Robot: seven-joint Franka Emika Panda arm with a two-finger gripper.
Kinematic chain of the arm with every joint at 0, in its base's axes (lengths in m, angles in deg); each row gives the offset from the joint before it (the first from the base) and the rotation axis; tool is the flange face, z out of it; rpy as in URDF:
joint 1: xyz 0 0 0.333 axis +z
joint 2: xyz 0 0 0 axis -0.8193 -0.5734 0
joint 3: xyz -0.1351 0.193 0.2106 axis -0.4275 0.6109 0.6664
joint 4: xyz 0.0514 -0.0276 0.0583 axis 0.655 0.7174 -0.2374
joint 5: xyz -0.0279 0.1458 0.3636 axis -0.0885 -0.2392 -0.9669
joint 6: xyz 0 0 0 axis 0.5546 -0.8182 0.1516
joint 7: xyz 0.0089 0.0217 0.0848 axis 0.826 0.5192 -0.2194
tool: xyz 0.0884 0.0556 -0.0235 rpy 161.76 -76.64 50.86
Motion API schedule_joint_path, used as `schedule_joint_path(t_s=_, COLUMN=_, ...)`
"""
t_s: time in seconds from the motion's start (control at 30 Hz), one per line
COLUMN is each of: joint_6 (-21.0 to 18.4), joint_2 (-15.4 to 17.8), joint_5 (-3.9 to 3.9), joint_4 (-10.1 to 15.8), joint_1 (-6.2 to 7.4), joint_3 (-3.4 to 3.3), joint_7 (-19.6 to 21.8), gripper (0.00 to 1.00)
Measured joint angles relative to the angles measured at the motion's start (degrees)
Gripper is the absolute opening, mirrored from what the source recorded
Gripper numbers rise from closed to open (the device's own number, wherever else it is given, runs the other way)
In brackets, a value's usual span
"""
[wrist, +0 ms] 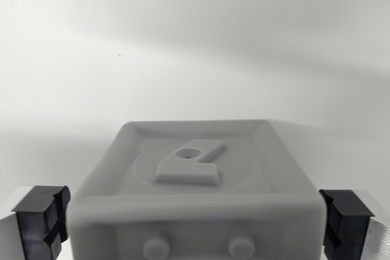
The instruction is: Destack cube
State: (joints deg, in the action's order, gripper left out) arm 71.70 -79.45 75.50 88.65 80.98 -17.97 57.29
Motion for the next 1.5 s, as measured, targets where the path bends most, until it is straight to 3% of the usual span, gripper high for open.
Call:
schedule_joint_path(t_s=0.63, joint_6=-4.2, joint_2=5.9, joint_5=0.0, joint_4=1.5, joint_1=0.0, joint_3=0.0, joint_7=0.0, gripper=1.0)
schedule_joint_path(t_s=1.5, joint_6=-16.7, joint_2=19.6, joint_5=-0.17, joint_4=2.5, joint_1=0.0, joint_3=0.04, joint_7=-0.1, gripper=1.0)
